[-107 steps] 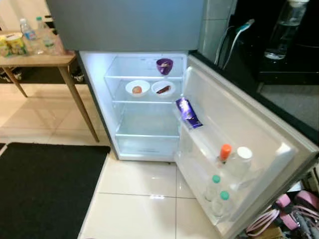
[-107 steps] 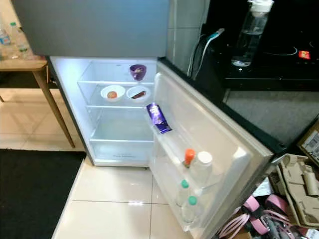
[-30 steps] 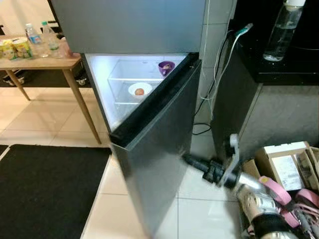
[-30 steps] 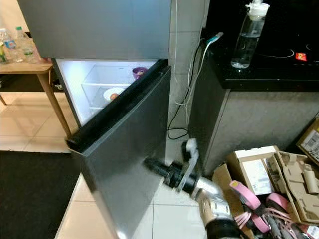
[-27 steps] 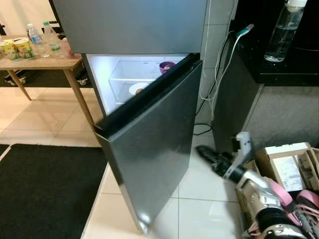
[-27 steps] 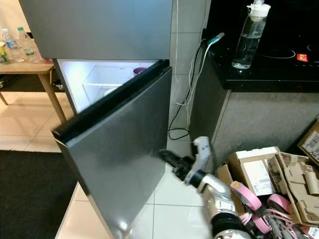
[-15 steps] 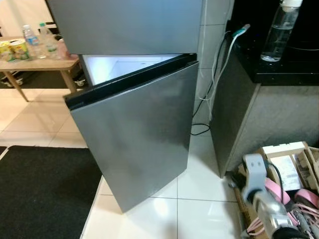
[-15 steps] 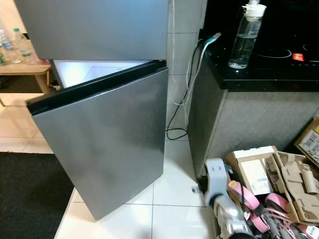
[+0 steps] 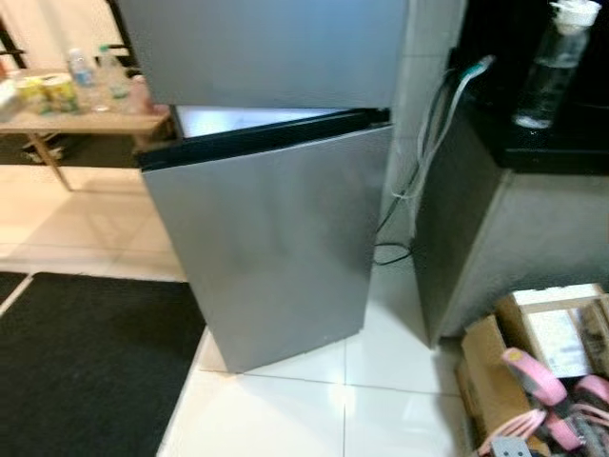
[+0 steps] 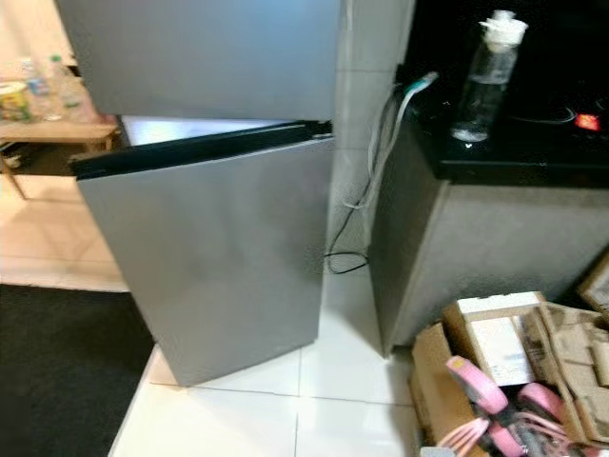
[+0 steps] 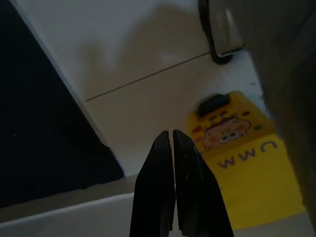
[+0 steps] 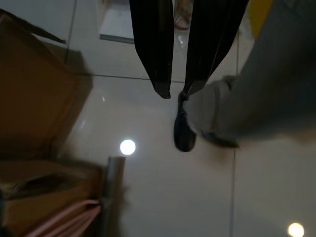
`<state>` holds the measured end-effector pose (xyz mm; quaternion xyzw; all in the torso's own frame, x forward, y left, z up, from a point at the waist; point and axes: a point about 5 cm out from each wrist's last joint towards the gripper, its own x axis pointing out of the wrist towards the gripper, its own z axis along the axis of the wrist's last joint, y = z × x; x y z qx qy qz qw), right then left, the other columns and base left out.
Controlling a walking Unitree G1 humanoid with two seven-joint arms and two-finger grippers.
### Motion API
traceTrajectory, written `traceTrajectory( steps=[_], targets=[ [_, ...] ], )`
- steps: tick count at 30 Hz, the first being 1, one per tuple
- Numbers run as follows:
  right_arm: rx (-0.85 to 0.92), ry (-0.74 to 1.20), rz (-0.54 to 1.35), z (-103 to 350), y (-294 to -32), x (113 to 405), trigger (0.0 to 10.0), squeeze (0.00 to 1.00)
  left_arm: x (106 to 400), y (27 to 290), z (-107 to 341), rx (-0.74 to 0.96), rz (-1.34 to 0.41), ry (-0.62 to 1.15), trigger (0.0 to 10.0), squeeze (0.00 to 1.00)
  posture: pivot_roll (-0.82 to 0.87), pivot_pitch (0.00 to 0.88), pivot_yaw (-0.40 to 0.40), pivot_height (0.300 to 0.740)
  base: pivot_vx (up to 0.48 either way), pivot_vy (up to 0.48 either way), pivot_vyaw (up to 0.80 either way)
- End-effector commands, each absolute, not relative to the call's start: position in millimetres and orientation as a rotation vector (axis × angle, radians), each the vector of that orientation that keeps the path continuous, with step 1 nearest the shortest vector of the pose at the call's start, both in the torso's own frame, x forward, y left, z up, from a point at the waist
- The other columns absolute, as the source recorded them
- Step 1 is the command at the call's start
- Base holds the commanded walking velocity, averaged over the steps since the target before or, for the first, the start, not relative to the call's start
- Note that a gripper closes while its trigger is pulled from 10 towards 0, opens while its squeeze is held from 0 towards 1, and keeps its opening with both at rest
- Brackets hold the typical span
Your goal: Restocking fridge
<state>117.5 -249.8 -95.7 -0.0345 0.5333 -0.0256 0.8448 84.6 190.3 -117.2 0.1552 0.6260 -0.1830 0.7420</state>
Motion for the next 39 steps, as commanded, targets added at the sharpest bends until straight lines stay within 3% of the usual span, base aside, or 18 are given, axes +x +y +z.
traceTrajectory(
  steps=[1, 39],
  targets=[
    [-0.084, 1.155, -0.063, -98, -250, 111, 10.0, 0.00, 99, 190, -114, 0.333, -0.397, 1.322, 10.0, 0.00, -0.09, 0.000, 0.016, 0.740, 0.000, 0.000, 0.75],
    [-0.132, 1.142, 0.003, -96, -246, 119, 10.0, 0.00, 101, 189, -114, 0.349, -0.391, 1.307, 10.0, 0.00, -0.11, 0.000, 0.009, 0.740, 0.000, 0.000, 0.75]
  ],
)
